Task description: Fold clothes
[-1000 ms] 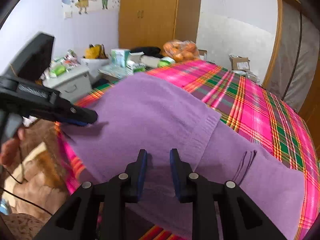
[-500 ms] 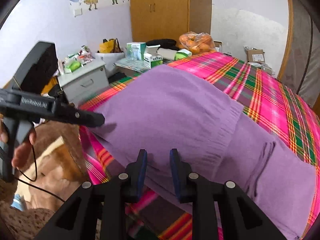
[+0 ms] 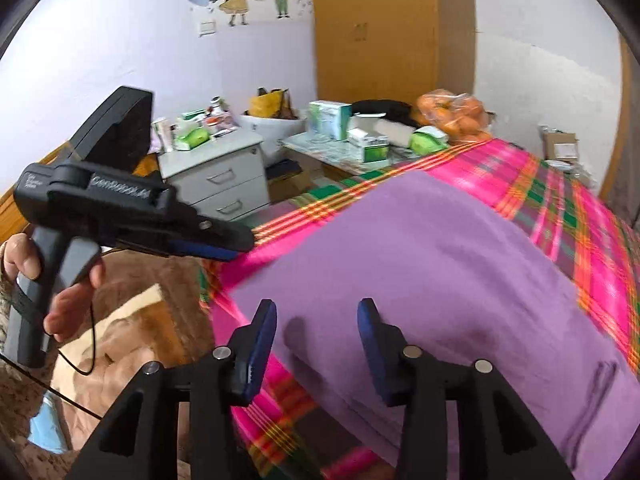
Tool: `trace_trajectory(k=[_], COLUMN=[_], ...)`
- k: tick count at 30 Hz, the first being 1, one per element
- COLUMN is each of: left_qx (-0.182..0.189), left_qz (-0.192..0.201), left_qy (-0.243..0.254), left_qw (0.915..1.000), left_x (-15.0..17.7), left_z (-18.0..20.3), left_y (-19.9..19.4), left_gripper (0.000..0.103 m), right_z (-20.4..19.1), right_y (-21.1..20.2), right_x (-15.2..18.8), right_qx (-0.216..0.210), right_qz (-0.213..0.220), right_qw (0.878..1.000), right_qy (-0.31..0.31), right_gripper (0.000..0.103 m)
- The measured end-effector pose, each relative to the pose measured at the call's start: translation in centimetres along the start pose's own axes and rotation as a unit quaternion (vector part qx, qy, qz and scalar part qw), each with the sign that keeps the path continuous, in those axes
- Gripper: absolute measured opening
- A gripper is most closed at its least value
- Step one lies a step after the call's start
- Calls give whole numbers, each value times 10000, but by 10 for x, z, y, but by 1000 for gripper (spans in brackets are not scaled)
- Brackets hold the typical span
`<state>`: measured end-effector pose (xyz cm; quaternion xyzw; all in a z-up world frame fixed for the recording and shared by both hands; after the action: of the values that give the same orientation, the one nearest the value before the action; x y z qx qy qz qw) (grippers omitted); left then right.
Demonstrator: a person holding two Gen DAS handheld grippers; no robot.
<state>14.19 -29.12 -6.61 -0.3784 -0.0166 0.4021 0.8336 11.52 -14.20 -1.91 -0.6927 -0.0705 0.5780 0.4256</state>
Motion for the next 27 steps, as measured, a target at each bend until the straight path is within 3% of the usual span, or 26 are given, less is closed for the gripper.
trace_trajectory(k=[3,9,14,16,21,25,27], left_qx=[4,7,0,1,37,47,51], left_qz=[38,-42,-144,-162,-176,-231,-257], left_qy=[-4,-27,-30,-32,-44,-100,-122], left_qw=[10000,10000,9999,9999,9998,9997,9996], left_x=[-7,-15,-17,-18,-23,-28,-30], left_z=[0,1,2,3,9,12,15], left_y=[2,10,17,18,21,27,30], left_gripper=[42,42,42,42,42,43,44], right_z=[-14,-37,-43,-43,-37,-35,-35], right_y=[12,41,50,49,45,41,39], right_x=[-7,-11,-9,-7,-3,-1,-1], right_qx=[-203,-418,-80,60,354,465,446], right_qz=[-18,-238,-272,-255,-234,-185,-158], right_qw=[9998,9988,9995,9994,9989,9983,9985], right_qy=[-4,78,-98,-217,-221,-290,-276], right_gripper=[52,55,59,57,36,27,15])
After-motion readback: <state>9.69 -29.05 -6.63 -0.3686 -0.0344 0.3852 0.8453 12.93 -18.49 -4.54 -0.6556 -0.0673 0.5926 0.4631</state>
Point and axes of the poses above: each gripper's, at about its wrist camera, not at the fingertips, and y roughly the way its jaws point, z to its right, x to its underside, the point moved 8 cm from there along y, roughly the way its jaws point, and after that the axes turned 7 degrees about -y, right-handed, at the moved point
